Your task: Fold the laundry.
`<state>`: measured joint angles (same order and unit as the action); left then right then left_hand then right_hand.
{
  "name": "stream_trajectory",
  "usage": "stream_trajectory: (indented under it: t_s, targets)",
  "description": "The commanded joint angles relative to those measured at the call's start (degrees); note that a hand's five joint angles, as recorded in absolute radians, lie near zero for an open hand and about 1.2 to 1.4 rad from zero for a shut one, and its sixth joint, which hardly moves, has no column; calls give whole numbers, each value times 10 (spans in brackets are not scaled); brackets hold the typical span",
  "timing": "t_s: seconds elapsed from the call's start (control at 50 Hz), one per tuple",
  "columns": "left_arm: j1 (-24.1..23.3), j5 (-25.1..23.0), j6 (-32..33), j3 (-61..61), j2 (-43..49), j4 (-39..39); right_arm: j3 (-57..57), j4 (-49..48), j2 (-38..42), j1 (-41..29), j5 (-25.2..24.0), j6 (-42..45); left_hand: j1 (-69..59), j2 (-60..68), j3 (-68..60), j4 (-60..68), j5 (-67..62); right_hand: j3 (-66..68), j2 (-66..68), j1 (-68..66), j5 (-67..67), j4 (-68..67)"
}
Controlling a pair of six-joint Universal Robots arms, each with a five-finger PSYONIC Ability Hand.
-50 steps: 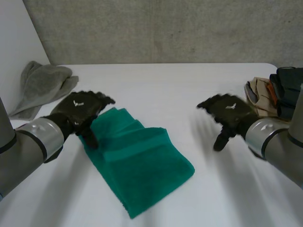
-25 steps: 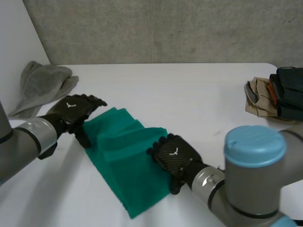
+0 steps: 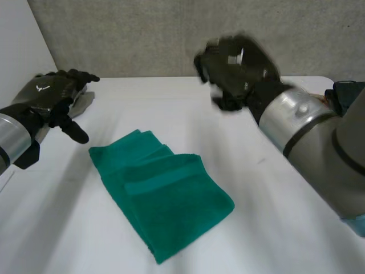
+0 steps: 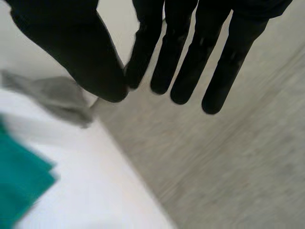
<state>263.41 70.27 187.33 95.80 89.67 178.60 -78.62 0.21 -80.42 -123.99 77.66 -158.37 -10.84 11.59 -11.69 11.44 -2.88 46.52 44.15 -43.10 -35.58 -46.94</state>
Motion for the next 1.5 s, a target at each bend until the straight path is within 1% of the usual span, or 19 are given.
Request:
stream_trajectory:
  t_s: [0.02, 0.08, 0.16, 0.3, 0.36, 0.42, 0.44, 0.54, 0.66, 0.74, 0.78, 0.9, 0.92, 0.98, 1.08, 1.2, 1.3, 1.36, 1.5]
  targets:
    - [-45, -35, -21, 44, -5, -40, -126, 81, 50, -5, -23, 32, 8, -16, 17, -14, 29, -365, -342, 331, 356, 369]
    - [-68, -35, -7, 61, -5, -37, -173, 39, 52, -5, -23, 56, 8, -16, 17, -14, 29, -365, -342, 331, 356, 369]
    - [-83, -22, 0, 65, -3, -23, -229, -54, 85, -12, -22, 68, 8, -16, 17, -14, 29, -286, -263, 252, 277, 291]
    - [-101, 7, 1, 61, 14, -6, -228, -105, 143, -26, -13, 53, 8, -16, 17, -14, 29, -185, -162, 151, 176, 190]
    - [-106, 14, 1, 61, 21, -5, -218, -132, 163, -28, -8, 49, 8, -16, 17, -14, 29, -75, -51, 40, 65, 79]
    - [-107, 22, 1, 60, 25, -3, -207, -160, 171, -29, 3, 47, 8, -16, 17, -14, 29, 333, 357, -368, -343, -329]
    - [-107, 22, 0, 60, 25, -2, -204, -165, 171, -29, 6, 46, 8, -16, 17, -14, 29, 335, 358, -369, -344, -331]
    - [-93, 24, -2, 60, 22, 1, -205, -160, 133, -21, 30, 42, 8, -16, 17, -14, 29, 335, 358, -369, -344, -331]
    - [-69, 20, -4, 54, 17, 3, -217, -94, 38, 27, 19, 57, 8, -16, 17, -14, 29, 335, 358, -369, -344, -331]
    - [-53, 15, -5, 50, 15, 1, -216, 13, -24, 91, 20, 122, 8, -16, 17, -14, 29, 335, 358, -369, -344, -331]
    - [-48, 10, -5, 50, 15, 0, -217, 72, -50, 149, 15, 171, 8, -16, 17, -14, 29, 335, 358, -369, -344, -331]
    - [-48, -1, -5, 56, 17, -4, -216, 166, -10, 240, -8, 305, 8, -16, 17, -14, 29, 335, 358, -369, -344, -331]
    - [-49, -2, -3, 57, 17, -4, -212, 166, -1, 243, -11, 314, 8, -16, 17, -14, 29, 270, 293, -304, -279, -265]
    - [-59, 1, 1, 58, 26, -4, -186, 147, 29, 248, -4, 308, 8, -16, 17, -14, 29, -360, -336, 325, 350, 364]
    - [-85, 11, 9, 54, 52, -5, -142, 104, 37, 214, 22, 226, 8, -16, 17, -14, 29, -365, -342, 331, 356, 369]
    - [-128, 32, 58, 39, 95, -7, -130, 102, 26, 128, -6, 153, 8, -16, 17, -14, 29, -365, -342, 331, 356, 369]
    - [-149, 76, 148, 6, 158, -5, -129, 85, 71, 51, -46, 157, -48, 40, -39, 41, -27, -354, -330, 319, 344, 358]
    - [-155, 89, 175, -15, 188, -3, -122, 66, 95, 36, -51, 167, -68, 60, -59, 61, -47, -327, -303, 292, 317, 331]
    - [-167, 91, 190, -61, 245, -4, -87, 13, 168, 9, -50, 193, -91, 84, -83, 85, -71, -295, -271, 260, 285, 299]
